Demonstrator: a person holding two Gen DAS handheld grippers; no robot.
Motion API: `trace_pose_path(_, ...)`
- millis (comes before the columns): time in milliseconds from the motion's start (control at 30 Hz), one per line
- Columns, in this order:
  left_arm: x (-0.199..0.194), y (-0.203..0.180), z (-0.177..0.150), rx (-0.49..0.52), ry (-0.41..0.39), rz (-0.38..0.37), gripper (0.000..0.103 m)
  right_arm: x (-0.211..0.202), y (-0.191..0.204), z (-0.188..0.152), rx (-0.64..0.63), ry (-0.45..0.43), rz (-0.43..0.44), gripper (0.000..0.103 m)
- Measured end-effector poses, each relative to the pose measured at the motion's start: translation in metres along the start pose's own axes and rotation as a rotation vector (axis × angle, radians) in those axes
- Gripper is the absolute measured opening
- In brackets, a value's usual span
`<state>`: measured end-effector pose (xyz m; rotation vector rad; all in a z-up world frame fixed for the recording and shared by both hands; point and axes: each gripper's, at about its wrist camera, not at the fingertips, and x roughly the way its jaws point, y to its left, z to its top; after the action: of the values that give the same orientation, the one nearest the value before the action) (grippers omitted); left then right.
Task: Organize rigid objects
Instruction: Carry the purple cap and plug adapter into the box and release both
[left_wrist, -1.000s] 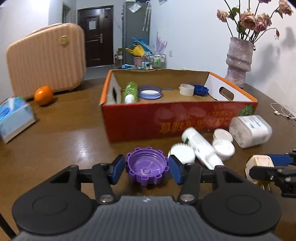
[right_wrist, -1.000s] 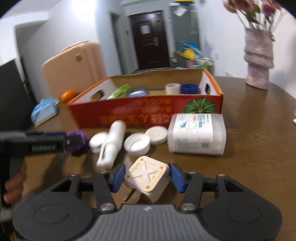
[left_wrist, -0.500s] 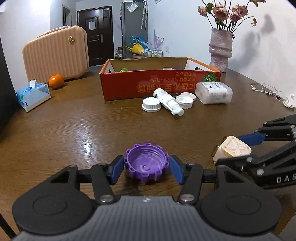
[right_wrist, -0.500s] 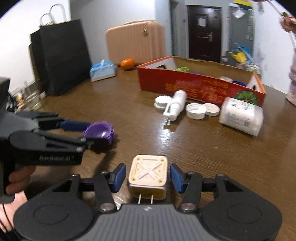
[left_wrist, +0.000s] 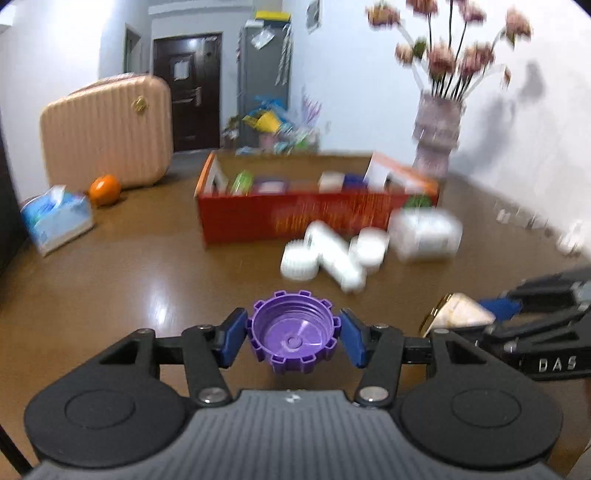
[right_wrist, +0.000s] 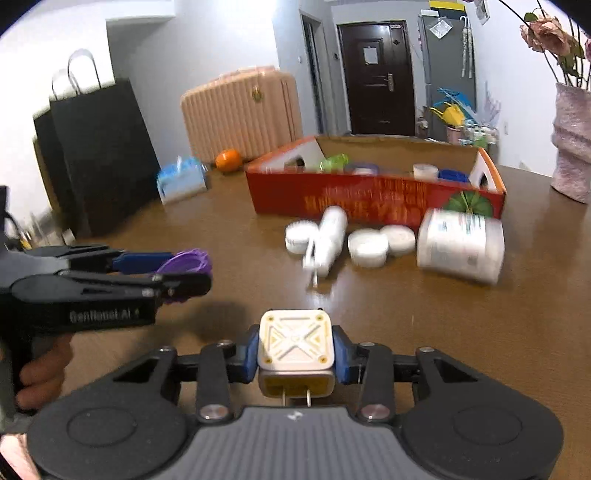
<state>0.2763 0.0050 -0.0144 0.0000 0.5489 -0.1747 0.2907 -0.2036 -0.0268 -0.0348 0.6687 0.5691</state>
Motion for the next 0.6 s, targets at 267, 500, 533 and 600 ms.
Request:
trace_pose_path(267,0.116,0.031,0.135,0.049,0.023,-0.065,0.055,0.022,-0.055,0.124,-0.013,-0.093,-0.007,0.038)
trace_pose_path(500,0.249,0.043,0.177,0.112,0.239,-0.005,0.055,0.169,-0.118,0.245,0.107,0.065,-0.105,0.038)
trace_pose_path(533,0.259,0.045,0.180,0.104,0.258,-0.011,0.055,0.189,-0.122,0.254,0.105,0.091,-0.116,0.038)
trace_pose_path(600,0.272,0.050,0.183,0.088,0.290,-0.024,0.056,0.223,-0.127,0.265,0.100,0.145,-0.155,0.038)
